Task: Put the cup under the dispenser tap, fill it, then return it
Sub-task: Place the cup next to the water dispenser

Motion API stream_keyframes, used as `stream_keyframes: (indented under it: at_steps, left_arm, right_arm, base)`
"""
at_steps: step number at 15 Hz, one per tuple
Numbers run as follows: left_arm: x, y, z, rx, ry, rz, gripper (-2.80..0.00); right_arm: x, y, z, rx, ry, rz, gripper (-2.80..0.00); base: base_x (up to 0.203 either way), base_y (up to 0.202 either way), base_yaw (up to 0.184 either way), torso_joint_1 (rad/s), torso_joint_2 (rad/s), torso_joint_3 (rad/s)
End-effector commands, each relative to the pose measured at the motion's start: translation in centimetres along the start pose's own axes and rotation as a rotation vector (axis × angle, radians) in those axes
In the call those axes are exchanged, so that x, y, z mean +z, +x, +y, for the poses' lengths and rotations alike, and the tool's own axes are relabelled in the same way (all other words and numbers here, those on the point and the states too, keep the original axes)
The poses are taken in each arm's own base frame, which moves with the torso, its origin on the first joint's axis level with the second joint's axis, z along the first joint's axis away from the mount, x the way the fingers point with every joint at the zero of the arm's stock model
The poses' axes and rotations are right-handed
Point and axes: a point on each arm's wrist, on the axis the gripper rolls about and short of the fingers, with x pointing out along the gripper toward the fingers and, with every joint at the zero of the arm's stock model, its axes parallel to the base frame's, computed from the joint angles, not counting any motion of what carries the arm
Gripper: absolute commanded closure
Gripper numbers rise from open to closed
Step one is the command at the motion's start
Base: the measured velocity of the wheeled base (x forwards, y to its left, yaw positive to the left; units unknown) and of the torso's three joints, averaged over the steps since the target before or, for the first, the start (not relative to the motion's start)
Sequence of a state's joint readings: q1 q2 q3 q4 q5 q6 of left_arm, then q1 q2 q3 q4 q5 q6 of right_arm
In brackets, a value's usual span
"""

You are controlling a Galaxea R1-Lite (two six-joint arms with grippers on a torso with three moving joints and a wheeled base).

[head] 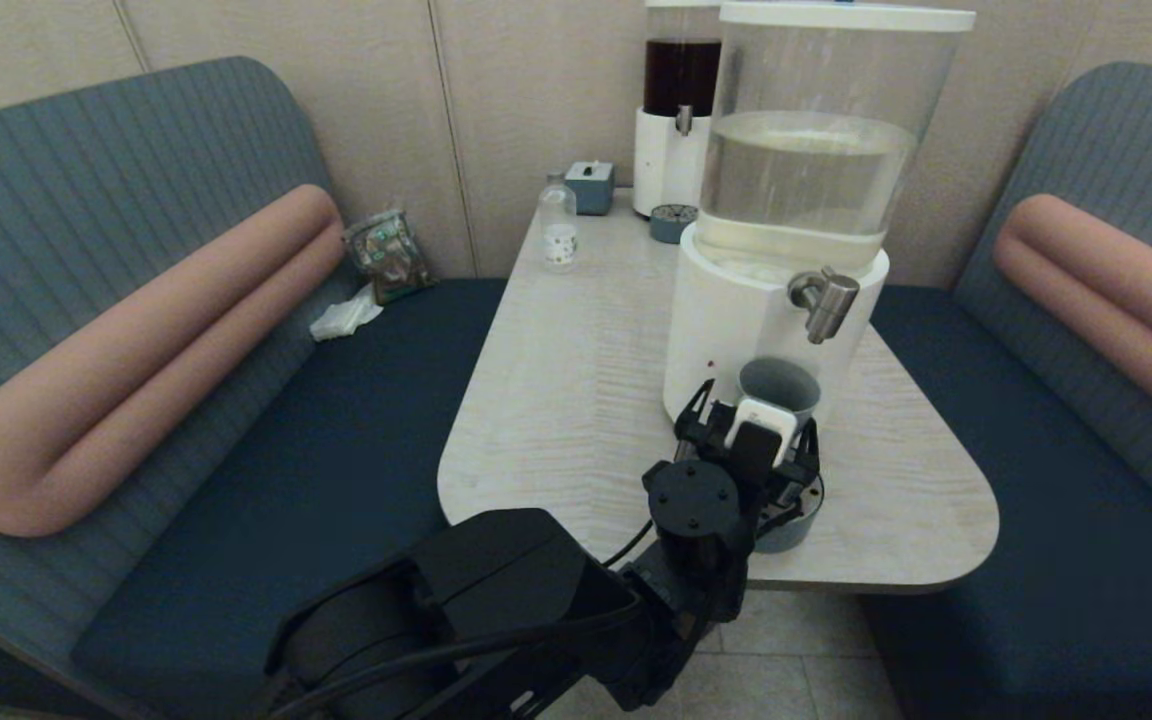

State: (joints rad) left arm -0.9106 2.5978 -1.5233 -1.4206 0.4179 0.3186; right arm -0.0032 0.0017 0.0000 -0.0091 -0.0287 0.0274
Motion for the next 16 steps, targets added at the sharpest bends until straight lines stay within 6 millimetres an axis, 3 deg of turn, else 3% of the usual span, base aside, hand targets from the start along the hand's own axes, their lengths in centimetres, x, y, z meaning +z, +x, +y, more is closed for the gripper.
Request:
stream_keyframes:
  at_steps: [1, 16]
  left_arm:
    - [-0.26, 0.08, 0.02, 0.006, 0.000, -0.004, -2.80]
    - [-0.10, 0.57, 0.35, 0.012, 0.007, -0.017, -2.80]
  right_arm:
    - [0.00, 0.01, 0.00, 0.000, 0.000, 0.001, 0.00]
    - [0.00, 0.00, 0.00, 0.000, 0.000, 0.000, 0.00]
  base:
    - [0.000, 0.000, 0.000, 0.000, 0.00, 0.000]
    - [0.000, 0.000, 0.000, 0.000, 0.00, 0.000]
